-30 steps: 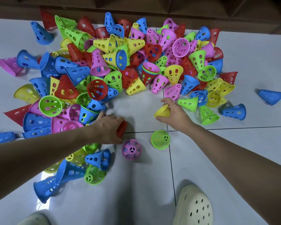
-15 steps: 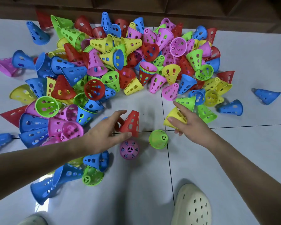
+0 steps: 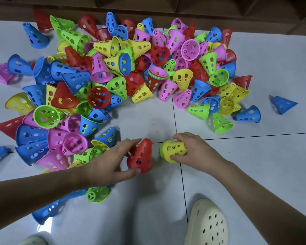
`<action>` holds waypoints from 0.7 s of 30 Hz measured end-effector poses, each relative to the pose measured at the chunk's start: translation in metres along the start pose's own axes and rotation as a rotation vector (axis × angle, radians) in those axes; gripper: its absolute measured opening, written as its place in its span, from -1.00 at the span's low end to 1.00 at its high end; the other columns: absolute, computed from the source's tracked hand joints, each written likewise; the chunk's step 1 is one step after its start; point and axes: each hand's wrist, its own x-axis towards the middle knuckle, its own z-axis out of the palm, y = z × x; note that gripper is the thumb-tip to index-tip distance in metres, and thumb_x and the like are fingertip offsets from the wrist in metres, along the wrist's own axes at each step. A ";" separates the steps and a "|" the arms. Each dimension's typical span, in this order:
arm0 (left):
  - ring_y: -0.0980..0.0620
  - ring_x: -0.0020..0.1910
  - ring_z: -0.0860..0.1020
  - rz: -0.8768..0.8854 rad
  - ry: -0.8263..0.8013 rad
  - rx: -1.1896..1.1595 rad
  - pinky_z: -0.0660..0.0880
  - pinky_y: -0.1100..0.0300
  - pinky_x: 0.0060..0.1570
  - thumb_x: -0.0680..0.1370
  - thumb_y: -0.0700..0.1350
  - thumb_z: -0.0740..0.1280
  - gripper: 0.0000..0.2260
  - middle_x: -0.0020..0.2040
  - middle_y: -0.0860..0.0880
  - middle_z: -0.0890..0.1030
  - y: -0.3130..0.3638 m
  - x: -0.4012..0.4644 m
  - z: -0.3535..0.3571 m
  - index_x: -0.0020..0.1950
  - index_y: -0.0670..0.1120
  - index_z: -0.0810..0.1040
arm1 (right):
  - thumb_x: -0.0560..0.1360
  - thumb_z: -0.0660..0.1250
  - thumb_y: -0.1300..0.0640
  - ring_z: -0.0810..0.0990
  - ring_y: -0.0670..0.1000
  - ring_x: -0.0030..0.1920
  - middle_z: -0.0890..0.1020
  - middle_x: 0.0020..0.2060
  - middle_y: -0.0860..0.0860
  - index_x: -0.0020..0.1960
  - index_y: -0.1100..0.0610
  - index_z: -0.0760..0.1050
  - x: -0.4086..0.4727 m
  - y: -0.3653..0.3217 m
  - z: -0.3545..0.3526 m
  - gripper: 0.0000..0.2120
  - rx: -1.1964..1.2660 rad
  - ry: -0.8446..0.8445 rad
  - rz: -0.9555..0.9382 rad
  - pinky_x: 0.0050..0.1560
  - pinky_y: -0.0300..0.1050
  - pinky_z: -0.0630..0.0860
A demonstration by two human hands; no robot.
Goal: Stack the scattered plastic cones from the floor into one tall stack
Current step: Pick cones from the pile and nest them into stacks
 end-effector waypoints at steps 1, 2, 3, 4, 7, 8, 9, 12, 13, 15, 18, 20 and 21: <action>0.13 0.14 0.47 0.014 0.000 -0.004 0.45 0.26 0.15 0.49 0.22 0.43 -0.31 0.16 0.13 0.45 -0.001 -0.001 0.001 0.53 0.09 0.24 | 0.36 0.51 -0.10 0.48 0.01 0.16 0.49 0.10 -0.09 0.30 -0.08 0.44 0.001 0.001 0.004 -0.45 -0.001 0.006 -0.007 0.20 0.00 0.46; 0.11 0.12 0.48 0.029 0.001 -0.006 0.45 0.25 0.14 0.49 0.20 0.44 -0.34 0.14 0.13 0.44 -0.001 -0.001 0.002 0.50 0.09 0.27 | 0.36 0.51 -0.09 0.49 0.01 0.13 0.48 0.07 -0.10 0.26 -0.06 0.45 0.003 0.002 0.008 -0.48 -0.006 0.013 -0.020 0.16 0.01 0.48; 0.11 0.11 0.48 0.043 0.001 -0.004 0.45 0.26 0.14 0.48 0.19 0.45 -0.37 0.13 0.13 0.43 -0.002 -0.001 0.003 0.48 0.08 0.30 | 0.35 0.51 -0.09 0.50 0.00 0.11 0.47 0.05 -0.11 0.23 -0.06 0.46 0.004 0.003 0.012 -0.51 -0.015 0.017 -0.031 0.13 0.02 0.49; 0.12 0.11 0.48 0.055 0.000 0.003 0.44 0.27 0.14 0.48 0.19 0.46 -0.39 0.12 0.13 0.42 -0.002 -0.001 0.004 0.44 0.07 0.33 | 0.35 0.50 -0.10 0.51 0.00 0.09 0.46 0.04 -0.11 0.21 -0.06 0.46 0.005 0.004 0.015 -0.52 -0.023 0.019 -0.039 0.11 0.03 0.50; 0.18 0.13 0.47 0.070 -0.006 0.042 0.41 0.36 0.15 0.47 0.20 0.47 -0.44 0.15 0.14 0.39 -0.007 0.000 0.008 0.37 0.05 0.38 | 0.35 0.49 -0.09 0.53 0.05 0.03 0.41 0.03 -0.11 0.17 -0.05 0.44 0.009 0.005 0.022 -0.55 -0.053 0.016 -0.056 0.03 0.08 0.53; 0.20 0.13 0.46 0.071 -0.010 0.062 0.39 0.39 0.15 0.46 0.20 0.47 -0.45 0.15 0.14 0.38 -0.010 0.001 0.010 0.35 0.05 0.39 | 0.36 0.49 -0.08 0.53 0.07 0.00 0.40 0.03 -0.09 0.16 -0.03 0.43 0.010 0.005 0.025 -0.56 -0.067 0.011 -0.061 0.01 0.08 0.53; 0.21 0.13 0.45 0.070 -0.014 0.086 0.40 0.39 0.16 0.46 0.19 0.48 -0.45 0.15 0.15 0.38 -0.013 0.001 0.012 0.34 0.05 0.38 | 0.36 0.50 -0.07 0.53 0.08 -0.02 0.39 0.03 -0.08 0.15 -0.01 0.43 0.011 0.005 0.027 -0.56 -0.077 0.009 -0.066 -0.01 0.07 0.53; 0.16 0.09 0.47 0.072 -0.019 0.181 0.47 0.25 0.14 0.45 0.16 0.50 -0.50 0.15 0.15 0.39 -0.024 0.005 0.020 0.28 0.06 0.39 | 0.35 0.51 -0.09 0.53 0.10 -0.03 0.38 0.03 -0.08 0.12 -0.03 0.41 0.013 0.006 0.032 -0.56 -0.042 0.032 -0.067 -0.03 0.07 0.53; 0.12 0.08 0.48 0.079 -0.020 0.215 0.49 0.19 0.13 0.45 0.14 0.50 -0.52 0.14 0.15 0.41 -0.028 0.007 0.022 0.27 0.06 0.40 | 0.35 0.51 -0.09 0.53 0.09 -0.03 0.38 0.03 -0.09 0.13 -0.03 0.42 0.014 0.007 0.033 -0.55 -0.026 0.044 -0.070 -0.02 0.07 0.53; 0.06 0.08 0.49 0.091 -0.034 0.282 0.48 0.13 0.12 0.43 0.11 0.51 -0.51 0.13 0.12 0.46 -0.033 0.010 0.023 0.27 0.05 0.43 | 0.36 0.52 -0.09 0.53 0.06 -0.01 0.38 0.05 -0.10 0.17 -0.04 0.43 0.014 0.008 0.037 -0.54 0.012 0.065 -0.075 0.00 0.06 0.53; 0.07 0.17 0.47 0.093 -0.091 0.349 0.42 0.12 0.20 0.36 0.06 0.46 -0.45 0.19 0.10 0.51 -0.034 0.013 0.012 0.33 0.04 0.47 | 0.35 0.55 -0.08 0.49 -0.03 -0.06 0.38 0.07 -0.13 0.22 -0.06 0.44 0.014 0.010 0.039 -0.49 0.099 0.073 -0.063 0.03 0.01 0.52; 0.07 0.20 0.46 0.082 -0.078 0.339 0.36 0.12 0.24 0.28 -0.04 0.38 -0.42 0.20 0.07 0.53 -0.032 0.015 -0.001 0.32 -0.01 0.51 | 0.32 0.59 -0.09 0.46 -0.16 -0.10 0.38 0.06 -0.16 0.24 -0.06 0.43 0.013 0.012 0.038 -0.43 0.153 0.046 -0.077 0.05 -0.06 0.52; 0.05 0.19 0.46 0.067 -0.038 0.346 0.36 0.11 0.25 0.28 -0.07 0.35 -0.44 0.19 0.05 0.53 -0.032 0.015 -0.007 0.30 -0.03 0.53 | 0.29 0.60 -0.10 0.47 -0.18 -0.06 0.38 0.05 -0.17 0.25 -0.06 0.43 0.013 0.014 0.036 -0.39 0.187 0.028 -0.095 0.07 -0.08 0.52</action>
